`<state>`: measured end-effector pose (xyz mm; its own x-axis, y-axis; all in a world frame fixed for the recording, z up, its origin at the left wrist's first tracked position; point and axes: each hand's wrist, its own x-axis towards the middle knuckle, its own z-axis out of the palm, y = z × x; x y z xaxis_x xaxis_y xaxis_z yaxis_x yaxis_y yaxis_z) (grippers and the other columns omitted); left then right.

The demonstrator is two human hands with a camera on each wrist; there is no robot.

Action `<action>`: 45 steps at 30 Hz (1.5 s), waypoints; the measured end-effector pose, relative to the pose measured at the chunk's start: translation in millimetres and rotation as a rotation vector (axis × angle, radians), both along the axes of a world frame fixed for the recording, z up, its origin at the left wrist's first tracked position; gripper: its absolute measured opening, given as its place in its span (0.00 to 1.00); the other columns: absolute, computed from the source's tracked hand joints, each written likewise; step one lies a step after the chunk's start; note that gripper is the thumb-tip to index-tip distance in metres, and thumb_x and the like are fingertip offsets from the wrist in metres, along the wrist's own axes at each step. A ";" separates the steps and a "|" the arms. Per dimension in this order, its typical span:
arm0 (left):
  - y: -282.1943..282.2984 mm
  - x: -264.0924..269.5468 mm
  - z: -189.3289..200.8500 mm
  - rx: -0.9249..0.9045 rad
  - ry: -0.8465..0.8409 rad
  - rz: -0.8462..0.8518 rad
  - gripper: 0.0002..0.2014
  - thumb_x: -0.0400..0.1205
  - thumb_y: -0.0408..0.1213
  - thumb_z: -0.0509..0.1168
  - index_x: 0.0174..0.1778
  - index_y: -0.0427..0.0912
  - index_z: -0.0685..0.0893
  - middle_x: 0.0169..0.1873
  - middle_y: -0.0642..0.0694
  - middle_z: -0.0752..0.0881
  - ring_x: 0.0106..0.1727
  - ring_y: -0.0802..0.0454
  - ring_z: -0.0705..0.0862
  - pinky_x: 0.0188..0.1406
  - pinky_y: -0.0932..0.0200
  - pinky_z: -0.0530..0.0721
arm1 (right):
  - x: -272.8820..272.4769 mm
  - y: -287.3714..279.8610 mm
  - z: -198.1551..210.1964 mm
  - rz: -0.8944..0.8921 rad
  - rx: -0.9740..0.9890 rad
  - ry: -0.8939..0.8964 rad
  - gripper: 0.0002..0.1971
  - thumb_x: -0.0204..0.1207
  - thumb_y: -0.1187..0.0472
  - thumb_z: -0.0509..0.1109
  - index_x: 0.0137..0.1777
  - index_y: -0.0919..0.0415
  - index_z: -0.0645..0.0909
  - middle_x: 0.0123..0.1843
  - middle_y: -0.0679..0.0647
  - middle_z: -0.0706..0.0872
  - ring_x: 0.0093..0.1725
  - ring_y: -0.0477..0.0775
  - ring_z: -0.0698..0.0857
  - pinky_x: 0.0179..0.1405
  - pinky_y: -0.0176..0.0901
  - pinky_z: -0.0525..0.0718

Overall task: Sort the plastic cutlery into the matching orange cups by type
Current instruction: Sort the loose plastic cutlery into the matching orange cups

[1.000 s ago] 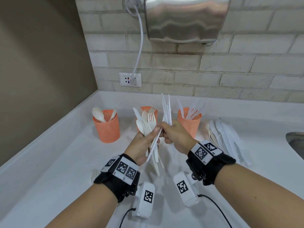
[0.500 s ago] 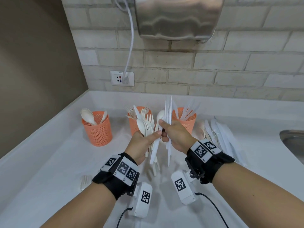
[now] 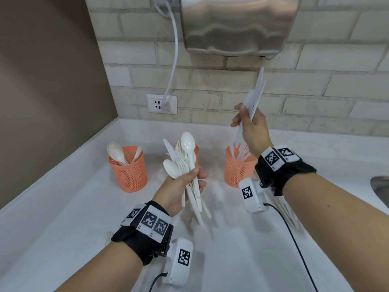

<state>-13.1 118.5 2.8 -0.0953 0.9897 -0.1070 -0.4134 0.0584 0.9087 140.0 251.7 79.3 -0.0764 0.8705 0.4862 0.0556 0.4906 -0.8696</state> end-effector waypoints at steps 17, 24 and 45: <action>-1.2 2.8 3.6 0.004 0.027 -0.175 0.03 0.81 0.29 0.62 0.45 0.38 0.80 0.28 0.46 0.82 0.25 0.54 0.81 0.29 0.62 0.83 | -33.7 -24.2 -10.8 0.169 0.193 -0.528 0.13 0.74 0.58 0.73 0.57 0.59 0.86 0.61 0.61 0.78 0.67 0.58 0.73 0.68 0.42 0.68; -5.4 6.1 2.4 -0.007 0.169 -0.207 0.03 0.80 0.28 0.64 0.45 0.38 0.82 0.28 0.47 0.83 0.23 0.53 0.80 0.24 0.63 0.80 | -38.1 -42.7 4.9 0.476 -0.102 -0.505 0.05 0.79 0.60 0.66 0.45 0.60 0.81 0.59 0.55 0.78 0.59 0.50 0.77 0.58 0.29 0.70; -7.3 -0.1 6.3 -0.001 -0.001 -0.189 0.08 0.84 0.35 0.57 0.55 0.42 0.80 0.30 0.47 0.85 0.25 0.54 0.80 0.30 0.61 0.83 | 17.3 2.6 -41.2 -0.266 0.116 -0.853 0.16 0.78 0.68 0.63 0.65 0.66 0.80 0.63 0.68 0.79 0.62 0.69 0.74 0.65 0.52 0.69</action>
<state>-13.2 111.1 9.0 0.0929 0.9898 -0.1084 -0.3960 0.1366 0.9080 157.3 254.3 38.1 -0.2549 0.8598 0.4426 0.7834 0.4519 -0.4268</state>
